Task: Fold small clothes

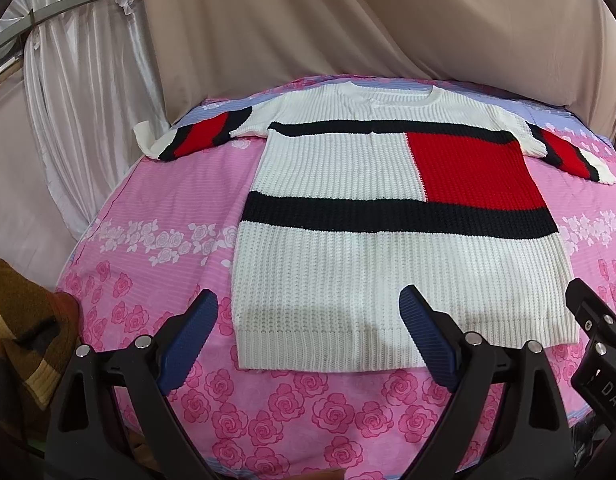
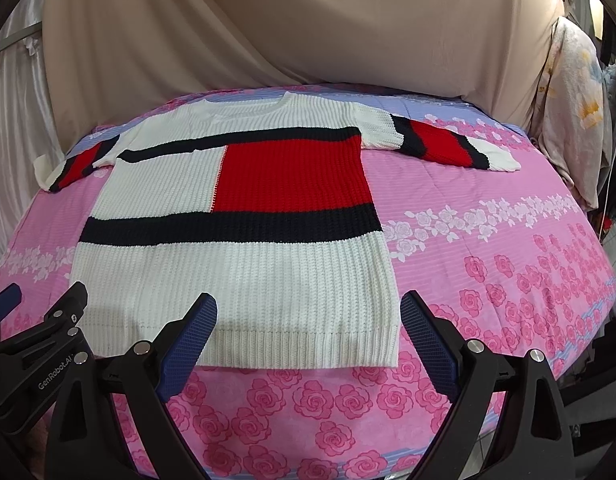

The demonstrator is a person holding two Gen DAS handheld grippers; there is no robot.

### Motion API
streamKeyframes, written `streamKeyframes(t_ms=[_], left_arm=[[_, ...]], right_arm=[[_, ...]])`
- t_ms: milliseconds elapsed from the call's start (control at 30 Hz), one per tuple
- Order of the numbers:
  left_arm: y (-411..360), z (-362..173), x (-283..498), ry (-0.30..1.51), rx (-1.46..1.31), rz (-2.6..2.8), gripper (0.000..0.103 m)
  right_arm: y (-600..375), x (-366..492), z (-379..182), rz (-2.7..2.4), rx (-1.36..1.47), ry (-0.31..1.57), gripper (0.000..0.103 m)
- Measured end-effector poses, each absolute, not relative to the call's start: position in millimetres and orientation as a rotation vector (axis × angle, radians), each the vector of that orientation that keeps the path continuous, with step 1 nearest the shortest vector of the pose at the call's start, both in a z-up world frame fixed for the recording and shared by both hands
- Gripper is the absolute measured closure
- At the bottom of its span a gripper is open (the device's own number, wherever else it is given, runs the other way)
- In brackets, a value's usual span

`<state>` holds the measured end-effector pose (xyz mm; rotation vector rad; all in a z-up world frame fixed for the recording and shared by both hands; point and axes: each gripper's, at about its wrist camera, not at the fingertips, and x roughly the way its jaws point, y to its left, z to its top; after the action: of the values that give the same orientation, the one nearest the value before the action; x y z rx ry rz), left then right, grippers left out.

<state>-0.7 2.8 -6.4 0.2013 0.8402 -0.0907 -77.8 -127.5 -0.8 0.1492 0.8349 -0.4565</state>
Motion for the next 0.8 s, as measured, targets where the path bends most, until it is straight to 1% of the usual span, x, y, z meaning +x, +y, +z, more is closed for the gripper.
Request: streamKeyframes(t_ms=[800], left_arm=[[-1.9, -9.1, -2.4, 0.843, 0.202, -0.093, 0.013]], right_arm=[[-127.7, -78.6, -1.1, -0.454, 0.154, 0.835, 0.012]])
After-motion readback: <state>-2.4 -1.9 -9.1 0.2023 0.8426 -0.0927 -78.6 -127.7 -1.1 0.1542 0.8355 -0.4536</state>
